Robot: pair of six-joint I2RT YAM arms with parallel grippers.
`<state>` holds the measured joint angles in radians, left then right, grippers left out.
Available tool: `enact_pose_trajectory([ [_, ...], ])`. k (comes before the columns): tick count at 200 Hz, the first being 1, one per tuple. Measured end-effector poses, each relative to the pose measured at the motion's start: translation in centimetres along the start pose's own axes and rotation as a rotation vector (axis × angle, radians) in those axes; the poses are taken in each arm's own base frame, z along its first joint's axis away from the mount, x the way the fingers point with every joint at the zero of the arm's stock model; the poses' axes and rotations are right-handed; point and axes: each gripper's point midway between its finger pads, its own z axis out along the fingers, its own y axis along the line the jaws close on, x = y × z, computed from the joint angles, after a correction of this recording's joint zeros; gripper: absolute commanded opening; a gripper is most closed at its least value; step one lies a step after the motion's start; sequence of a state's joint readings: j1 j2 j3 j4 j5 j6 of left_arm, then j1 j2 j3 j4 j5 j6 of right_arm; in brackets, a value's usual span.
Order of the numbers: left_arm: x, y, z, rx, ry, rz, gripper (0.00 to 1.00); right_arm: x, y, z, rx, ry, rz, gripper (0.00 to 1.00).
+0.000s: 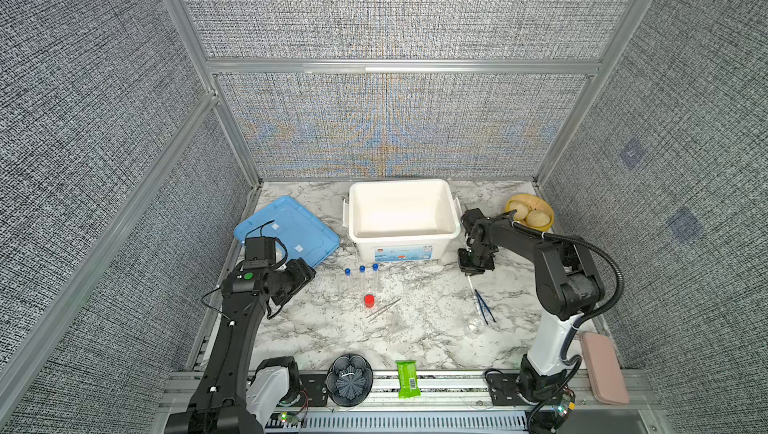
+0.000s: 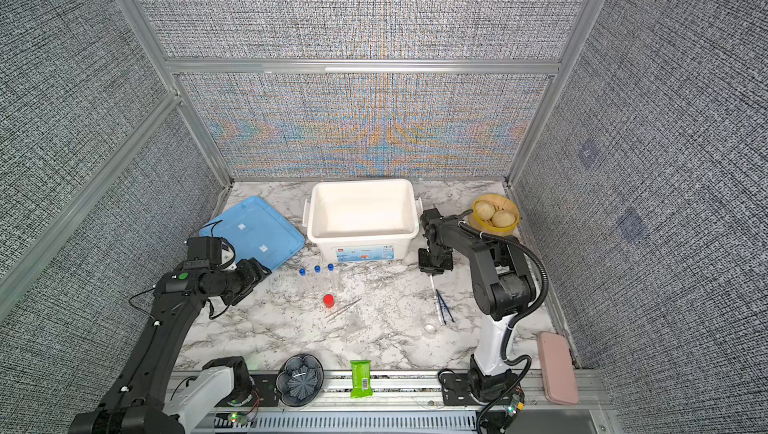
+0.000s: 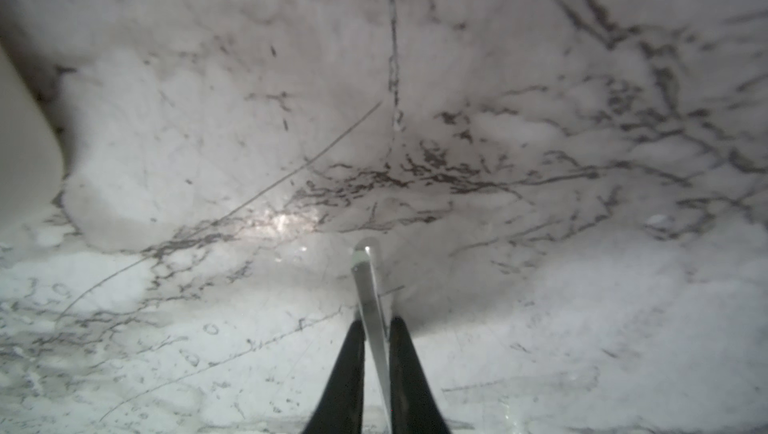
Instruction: Organize the chemistry lab equipment
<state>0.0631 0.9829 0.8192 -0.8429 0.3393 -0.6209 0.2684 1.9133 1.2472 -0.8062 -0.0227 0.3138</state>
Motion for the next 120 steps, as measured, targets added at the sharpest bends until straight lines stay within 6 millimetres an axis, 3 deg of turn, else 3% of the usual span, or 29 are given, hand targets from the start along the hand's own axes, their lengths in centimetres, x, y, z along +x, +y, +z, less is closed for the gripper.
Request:
enact_pose_trajectory([
  [71, -0.2, 0.2, -0.7, -0.01, -0.034, 0.024, 0.73, -0.9, -0.2, -0.8, 0.002, -0.015, -0.001, 0.02],
  [120, 0.0, 0.3, -0.8, -0.009, -0.036, 0.02, 0.73, -2.7, -0.1, -3.6, 0.001, -0.116, -0.01, 0.01],
])
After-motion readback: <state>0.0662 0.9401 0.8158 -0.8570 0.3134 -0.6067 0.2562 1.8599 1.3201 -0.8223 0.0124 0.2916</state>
